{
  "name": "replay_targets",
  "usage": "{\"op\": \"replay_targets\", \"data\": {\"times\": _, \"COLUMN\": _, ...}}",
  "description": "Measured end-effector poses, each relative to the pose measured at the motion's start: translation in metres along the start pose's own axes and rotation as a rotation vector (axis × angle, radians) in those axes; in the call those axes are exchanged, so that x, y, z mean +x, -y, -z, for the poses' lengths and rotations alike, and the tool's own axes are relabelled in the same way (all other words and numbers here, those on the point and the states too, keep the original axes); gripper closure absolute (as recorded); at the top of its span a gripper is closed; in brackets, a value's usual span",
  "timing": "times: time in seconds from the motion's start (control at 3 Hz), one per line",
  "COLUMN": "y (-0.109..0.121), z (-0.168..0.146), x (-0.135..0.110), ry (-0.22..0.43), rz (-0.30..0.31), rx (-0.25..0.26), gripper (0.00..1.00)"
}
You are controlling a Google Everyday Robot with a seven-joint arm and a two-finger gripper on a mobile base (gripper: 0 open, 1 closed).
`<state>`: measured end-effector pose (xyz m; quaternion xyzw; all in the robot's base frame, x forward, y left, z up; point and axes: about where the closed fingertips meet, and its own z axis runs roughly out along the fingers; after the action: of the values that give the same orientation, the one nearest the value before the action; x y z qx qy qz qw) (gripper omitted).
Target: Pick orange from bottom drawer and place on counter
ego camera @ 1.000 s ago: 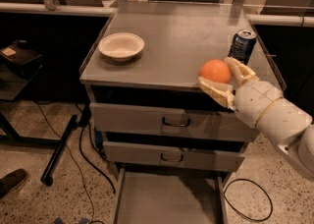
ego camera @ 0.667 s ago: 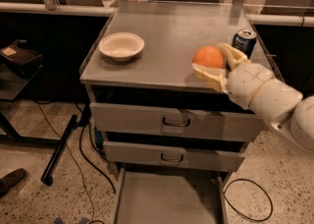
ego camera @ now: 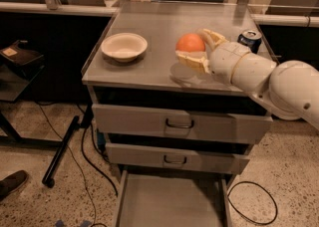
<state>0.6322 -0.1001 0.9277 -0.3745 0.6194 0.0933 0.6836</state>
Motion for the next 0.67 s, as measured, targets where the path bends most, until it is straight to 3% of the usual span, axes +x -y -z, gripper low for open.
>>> {"op": "replay_targets", "data": {"times": 0.67, "y": -0.003, "z": -0.053, "x": 0.02, "ry": -0.057, "rz": 0.026, "rx": -0.086, "gripper": 1.0}}
